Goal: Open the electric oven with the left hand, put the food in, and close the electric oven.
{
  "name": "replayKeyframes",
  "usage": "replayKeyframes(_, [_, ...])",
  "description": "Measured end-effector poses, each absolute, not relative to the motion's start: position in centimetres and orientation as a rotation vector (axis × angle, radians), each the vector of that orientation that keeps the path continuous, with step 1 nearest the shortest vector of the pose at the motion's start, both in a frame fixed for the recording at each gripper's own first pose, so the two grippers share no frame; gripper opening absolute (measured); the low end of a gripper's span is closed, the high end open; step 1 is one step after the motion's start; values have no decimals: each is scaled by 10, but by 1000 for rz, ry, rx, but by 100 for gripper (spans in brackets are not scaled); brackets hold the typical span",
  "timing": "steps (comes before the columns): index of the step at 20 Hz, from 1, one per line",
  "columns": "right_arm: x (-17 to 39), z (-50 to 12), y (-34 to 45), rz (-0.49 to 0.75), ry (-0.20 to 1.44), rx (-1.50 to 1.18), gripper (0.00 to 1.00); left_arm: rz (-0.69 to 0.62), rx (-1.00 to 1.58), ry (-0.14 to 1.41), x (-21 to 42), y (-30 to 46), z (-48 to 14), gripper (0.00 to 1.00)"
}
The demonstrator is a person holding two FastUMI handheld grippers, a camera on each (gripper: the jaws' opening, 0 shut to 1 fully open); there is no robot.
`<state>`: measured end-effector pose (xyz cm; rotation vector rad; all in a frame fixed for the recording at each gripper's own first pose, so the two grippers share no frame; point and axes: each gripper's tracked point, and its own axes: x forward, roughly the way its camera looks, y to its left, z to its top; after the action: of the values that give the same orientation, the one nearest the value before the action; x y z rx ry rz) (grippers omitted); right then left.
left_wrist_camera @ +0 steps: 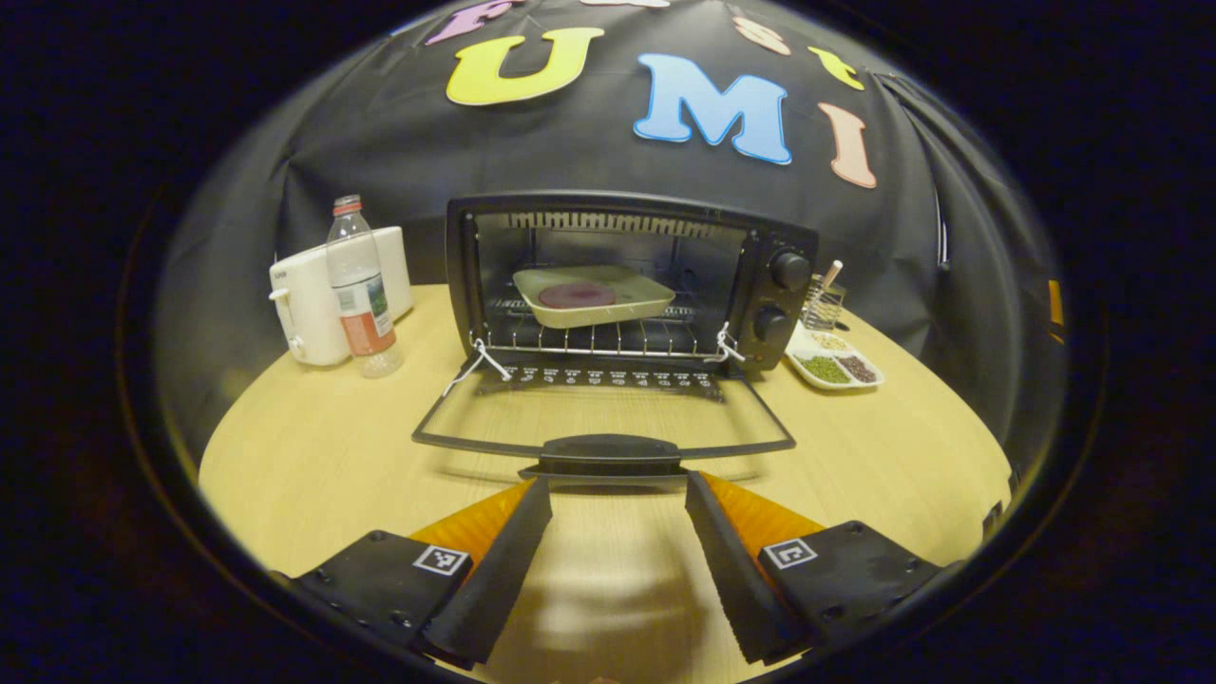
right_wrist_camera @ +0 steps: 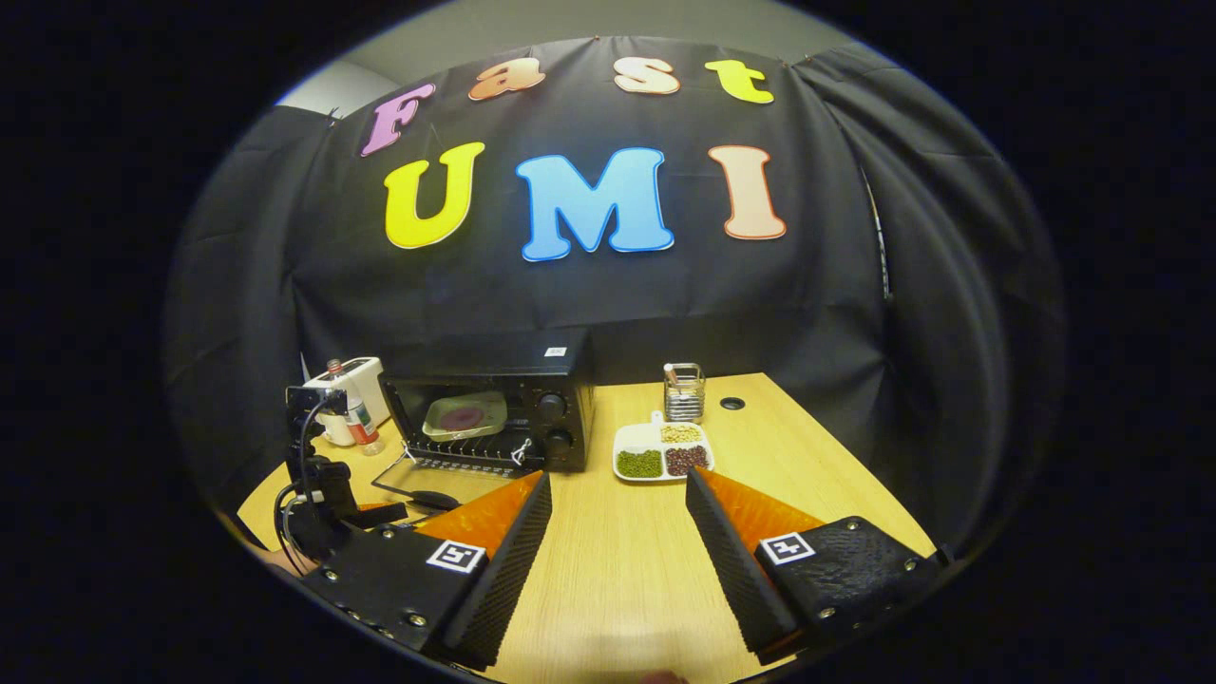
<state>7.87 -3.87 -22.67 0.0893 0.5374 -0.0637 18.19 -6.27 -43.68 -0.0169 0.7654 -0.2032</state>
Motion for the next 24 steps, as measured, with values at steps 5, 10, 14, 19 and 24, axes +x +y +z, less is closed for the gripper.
replayKeyframes(5, [79,-230,-45,-94,560,109,90,-179,17,812,183,-59,-464,97])
replayKeyframes(10, [88,-235,-38,-93,580,111,90,-192,62,805,192,-61,-469,100])
replayKeyframes(14, [100,-239,-18,-47,589,110,90,-203,68,810,192,-62,-469,100])
replayKeyframes(19, [116,-232,0,0,563,86,90,-216,40,793,193,-61,-451,96])
replayKeyframes(24, [117,-234,7,7,574,99,90,-216,-13,750,197,-60,-423,97])
